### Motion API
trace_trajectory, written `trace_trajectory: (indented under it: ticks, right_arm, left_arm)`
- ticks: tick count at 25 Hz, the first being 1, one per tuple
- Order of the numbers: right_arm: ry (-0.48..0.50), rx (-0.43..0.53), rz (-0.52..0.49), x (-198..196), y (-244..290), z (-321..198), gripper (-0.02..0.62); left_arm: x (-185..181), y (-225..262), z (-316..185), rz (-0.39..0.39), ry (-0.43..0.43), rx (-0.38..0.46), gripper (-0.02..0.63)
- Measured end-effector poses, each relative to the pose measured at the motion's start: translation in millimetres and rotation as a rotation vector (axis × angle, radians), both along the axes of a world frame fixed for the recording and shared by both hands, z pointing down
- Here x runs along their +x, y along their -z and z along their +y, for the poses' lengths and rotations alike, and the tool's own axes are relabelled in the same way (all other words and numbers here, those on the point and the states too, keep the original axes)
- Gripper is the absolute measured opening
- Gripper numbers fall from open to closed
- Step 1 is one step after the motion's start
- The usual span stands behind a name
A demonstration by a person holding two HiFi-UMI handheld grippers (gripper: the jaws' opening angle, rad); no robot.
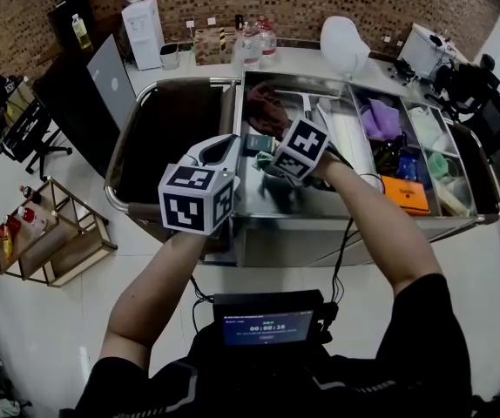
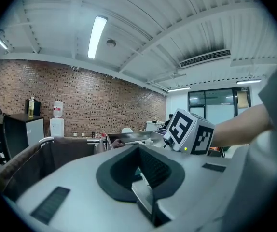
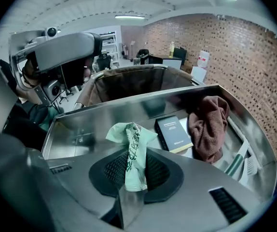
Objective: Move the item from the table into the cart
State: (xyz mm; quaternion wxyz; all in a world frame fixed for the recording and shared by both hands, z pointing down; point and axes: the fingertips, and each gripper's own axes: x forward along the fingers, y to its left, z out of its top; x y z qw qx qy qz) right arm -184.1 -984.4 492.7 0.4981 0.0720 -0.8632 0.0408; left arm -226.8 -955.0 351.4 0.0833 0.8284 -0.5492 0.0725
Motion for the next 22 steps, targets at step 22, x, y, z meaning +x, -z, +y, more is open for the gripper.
trace_trajectory:
  ticks: [22]
  right_arm:
    - [0.069, -0.005, 0.069, 7, -26, 4, 0.222]
  left_arm:
    - [12, -11, 6, 0.038, 0.018, -0.002, 0.002]
